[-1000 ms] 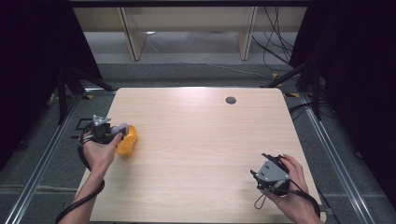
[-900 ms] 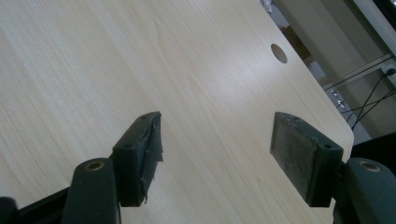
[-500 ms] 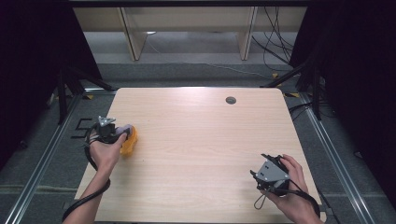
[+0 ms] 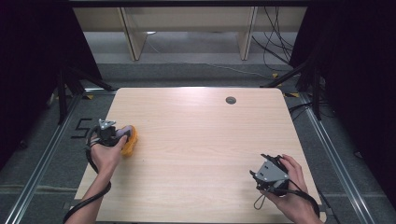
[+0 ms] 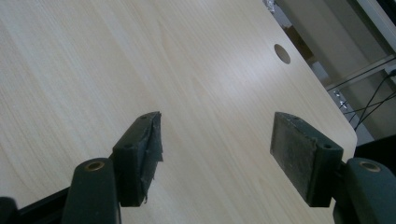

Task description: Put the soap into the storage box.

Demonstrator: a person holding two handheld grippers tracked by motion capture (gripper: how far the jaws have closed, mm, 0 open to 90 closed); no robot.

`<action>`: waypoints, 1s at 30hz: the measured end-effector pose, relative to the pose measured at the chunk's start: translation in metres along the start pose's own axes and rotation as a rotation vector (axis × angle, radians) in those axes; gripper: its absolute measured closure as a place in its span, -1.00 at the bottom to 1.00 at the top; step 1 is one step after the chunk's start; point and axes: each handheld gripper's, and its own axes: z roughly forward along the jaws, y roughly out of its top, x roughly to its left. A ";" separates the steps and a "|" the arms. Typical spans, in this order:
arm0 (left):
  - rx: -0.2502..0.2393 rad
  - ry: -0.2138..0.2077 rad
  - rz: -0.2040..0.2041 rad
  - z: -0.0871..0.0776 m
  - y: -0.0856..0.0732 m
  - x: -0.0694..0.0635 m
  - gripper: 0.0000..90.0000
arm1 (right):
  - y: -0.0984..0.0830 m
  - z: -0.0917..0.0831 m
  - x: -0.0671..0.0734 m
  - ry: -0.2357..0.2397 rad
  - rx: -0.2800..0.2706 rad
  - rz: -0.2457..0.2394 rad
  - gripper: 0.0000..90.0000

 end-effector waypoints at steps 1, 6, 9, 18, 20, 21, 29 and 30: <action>0.001 -0.001 -0.007 0.000 -0.001 0.000 0.29 | 0.000 0.000 0.000 -0.002 0.000 -0.002 -0.23; 0.025 -0.008 0.000 -0.001 -0.005 0.000 0.29 | 0.001 0.001 0.000 0.004 -0.002 -0.009 -0.23; 0.045 -0.006 0.013 0.000 -0.007 -0.002 0.29 | 0.001 0.001 -0.001 -0.003 -0.008 -0.041 -0.23; 0.131 0.000 0.057 0.003 -0.011 -0.002 0.29 | 0.000 0.000 0.002 0.003 0.010 0.005 -0.23; 0.137 -0.001 0.066 0.003 -0.010 -0.002 0.28 | 0.000 0.001 0.000 0.003 0.000 -0.022 -0.23; 0.136 -0.001 0.068 0.003 -0.009 -0.003 0.28 | 0.000 0.000 0.002 0.002 0.011 0.008 -0.23; 0.131 -0.015 0.082 -0.007 -0.005 -0.003 0.14 | -0.001 0.000 0.000 0.010 0.000 -0.015 -0.25; 0.127 -0.015 0.086 -0.010 -0.005 -0.003 0.13 | -0.001 0.001 0.000 0.008 0.000 -0.015 -0.25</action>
